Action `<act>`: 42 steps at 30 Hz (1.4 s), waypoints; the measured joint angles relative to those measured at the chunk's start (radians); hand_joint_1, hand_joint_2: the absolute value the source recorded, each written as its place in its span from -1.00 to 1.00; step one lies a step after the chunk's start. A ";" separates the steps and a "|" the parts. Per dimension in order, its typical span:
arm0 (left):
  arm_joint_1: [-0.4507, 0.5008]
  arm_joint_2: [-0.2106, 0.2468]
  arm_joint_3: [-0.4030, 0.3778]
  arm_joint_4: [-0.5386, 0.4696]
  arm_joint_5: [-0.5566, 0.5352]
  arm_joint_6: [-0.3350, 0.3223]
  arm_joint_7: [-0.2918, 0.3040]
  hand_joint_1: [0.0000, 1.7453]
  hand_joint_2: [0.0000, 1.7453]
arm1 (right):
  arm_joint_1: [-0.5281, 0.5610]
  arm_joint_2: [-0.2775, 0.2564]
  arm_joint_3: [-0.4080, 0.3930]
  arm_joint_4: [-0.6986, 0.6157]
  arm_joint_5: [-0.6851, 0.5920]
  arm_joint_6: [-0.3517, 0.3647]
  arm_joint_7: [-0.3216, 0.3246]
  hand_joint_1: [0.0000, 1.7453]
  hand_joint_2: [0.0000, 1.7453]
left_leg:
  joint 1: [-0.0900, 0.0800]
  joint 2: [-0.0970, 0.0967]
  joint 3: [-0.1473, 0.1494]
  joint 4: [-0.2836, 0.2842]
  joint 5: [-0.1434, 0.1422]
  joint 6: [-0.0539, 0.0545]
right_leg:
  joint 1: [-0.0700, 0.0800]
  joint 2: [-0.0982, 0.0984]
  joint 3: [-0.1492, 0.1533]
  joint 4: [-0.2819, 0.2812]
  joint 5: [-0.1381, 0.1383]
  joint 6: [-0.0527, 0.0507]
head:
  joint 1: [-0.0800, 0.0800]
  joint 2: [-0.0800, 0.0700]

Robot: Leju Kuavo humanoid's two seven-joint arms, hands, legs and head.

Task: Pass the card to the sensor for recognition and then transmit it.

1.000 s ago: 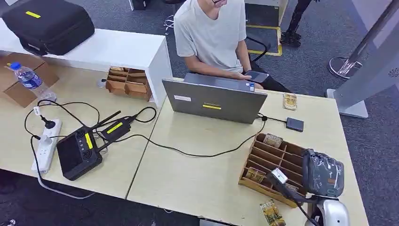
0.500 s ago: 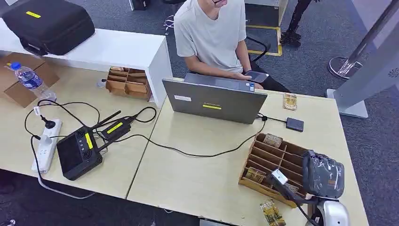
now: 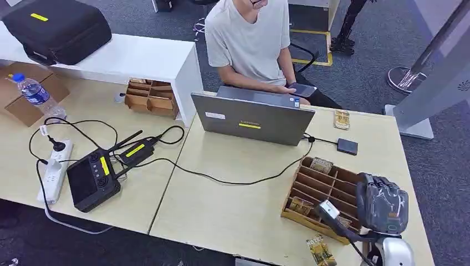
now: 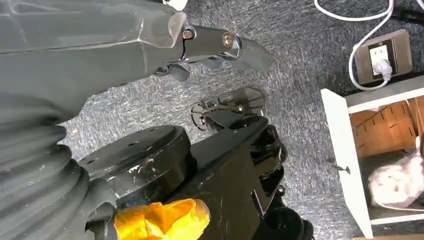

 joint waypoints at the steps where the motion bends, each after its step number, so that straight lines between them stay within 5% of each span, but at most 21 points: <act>1: 0.000 0.000 0.000 0.000 0.000 0.000 0.000 -1.00 1.00 | 0.003 0.001 0.000 -0.013 0.004 -0.015 -0.004 -1.00 1.00 | 0.000 0.000 0.000 0.000 0.000 0.000 | 0.000 0.000 0.000 0.000 0.000 0.000 | 0.000 0.000; 27: 0.000 0.011 0.000 0.000 -0.003 -0.009 -0.008 -1.00 1.00 | 0.035 0.041 0.010 -0.115 0.056 -0.063 0.013 -1.00 1.00 | 0.000 0.000 0.000 0.000 0.000 0.000 | 0.000 0.000 0.000 0.000 0.000 0.000 | 0.000 0.000; 42: 0.000 0.011 0.000 0.000 -0.010 -0.009 -0.010 -1.00 1.00 | 0.003 0.041 -0.017 0.009 0.097 -0.038 0.060 -1.00 1.00 | 0.000 0.000 0.000 0.000 0.000 0.000 | 0.000 0.000 0.000 0.000 0.000 0.000 | 0.000 0.000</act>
